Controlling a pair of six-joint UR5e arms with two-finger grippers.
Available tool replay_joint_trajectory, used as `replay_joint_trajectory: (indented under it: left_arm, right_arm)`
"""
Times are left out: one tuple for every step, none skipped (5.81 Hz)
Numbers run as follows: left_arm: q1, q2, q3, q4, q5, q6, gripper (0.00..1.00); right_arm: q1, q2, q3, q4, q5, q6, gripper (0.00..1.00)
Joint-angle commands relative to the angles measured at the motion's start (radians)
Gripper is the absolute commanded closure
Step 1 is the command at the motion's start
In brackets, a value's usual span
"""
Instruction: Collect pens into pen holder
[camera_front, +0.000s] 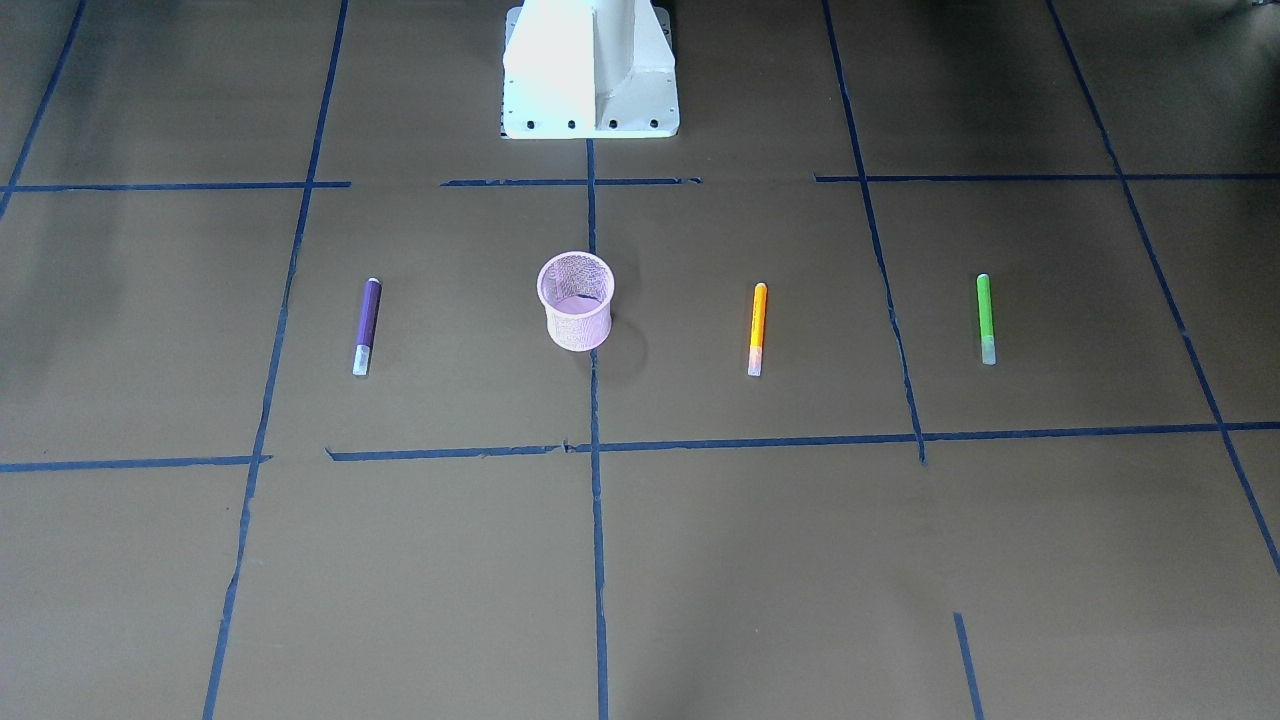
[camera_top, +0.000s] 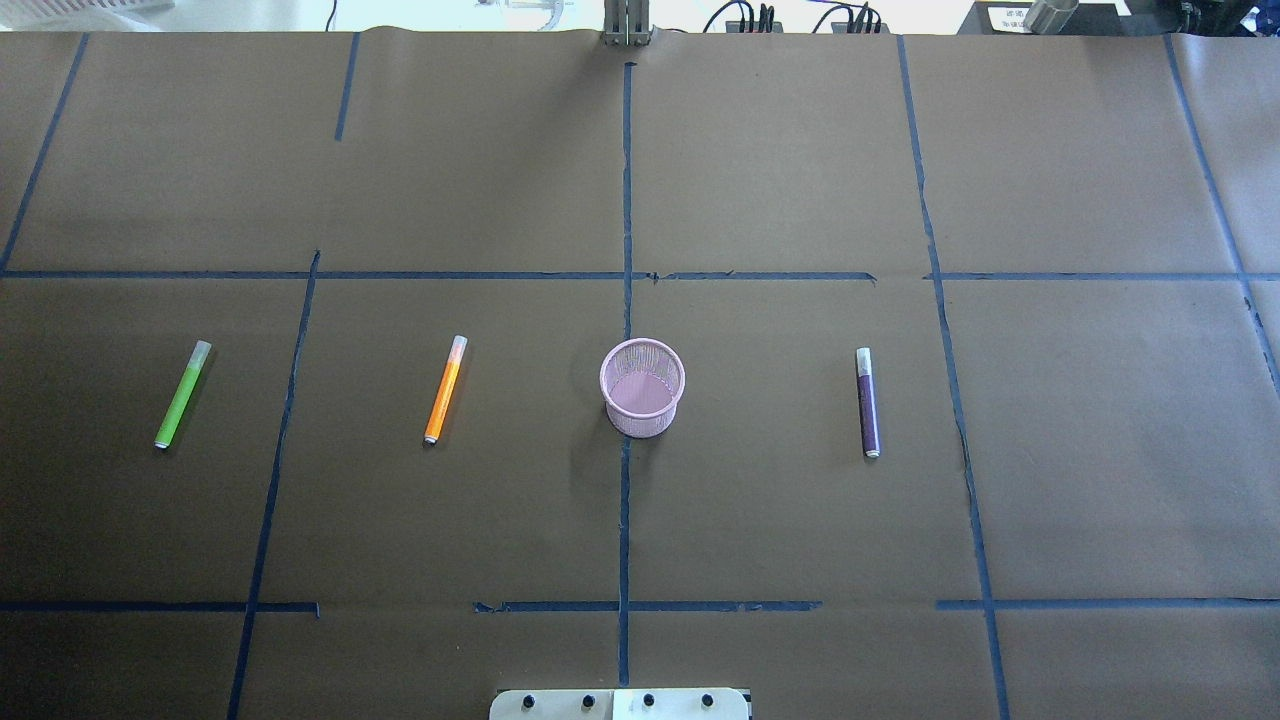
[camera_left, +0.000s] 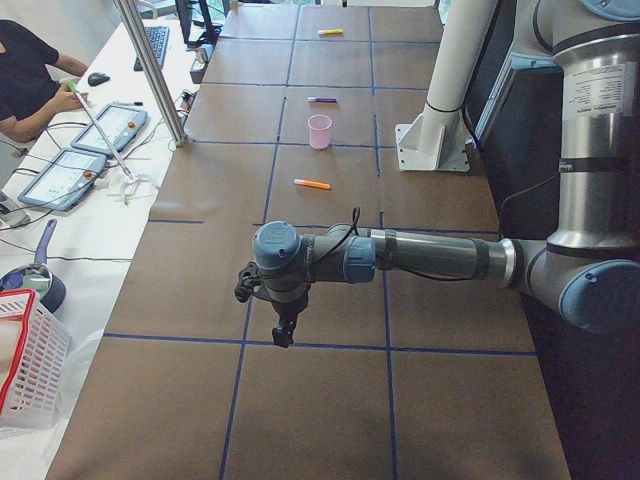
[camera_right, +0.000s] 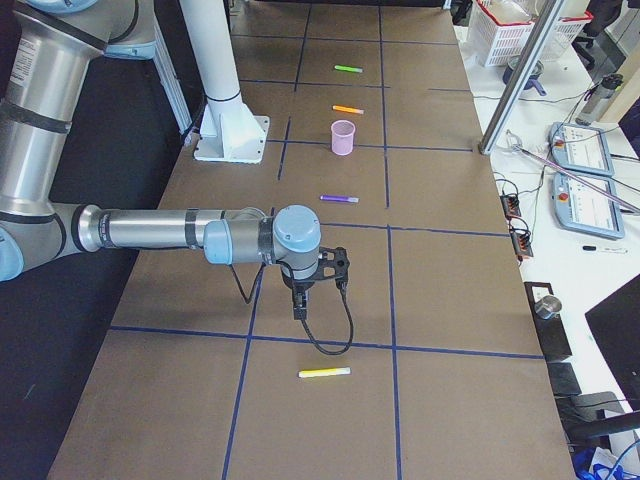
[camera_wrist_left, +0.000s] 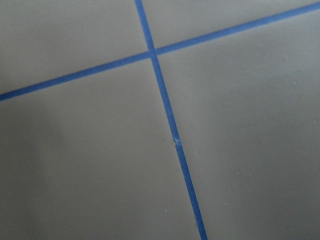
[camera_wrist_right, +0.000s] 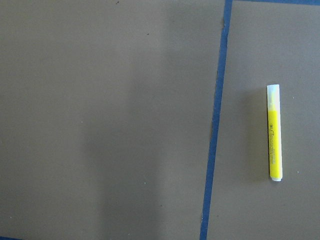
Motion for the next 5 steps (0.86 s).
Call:
replay_joint_trajectory:
  left_arm:
    - [-0.004, 0.012, -0.046, 0.009, 0.011, -0.001, 0.00]
    - [-0.004, 0.027, -0.063, 0.009, 0.009, 0.002, 0.00]
    - [-0.003, 0.056, -0.071, 0.001, 0.017, -0.001, 0.00]
    - [-0.004, 0.058, -0.078, -0.002, 0.006, -0.005, 0.00]
    - [-0.003, 0.058, -0.077, -0.001, 0.009, -0.007, 0.00]
  right_arm:
    - [0.005, -0.010, -0.006, -0.001, 0.002, 0.011, 0.00]
    - [0.005, -0.007, -0.008, -0.001, -0.001, 0.013, 0.00]
    - [0.005, -0.003, -0.005, -0.001, 0.004, 0.016, 0.00]
    - [0.003, -0.004, -0.003, -0.001, 0.005, 0.016, 0.00]
    - [0.002, 0.000, -0.009, 0.029, 0.008, 0.016, 0.00]
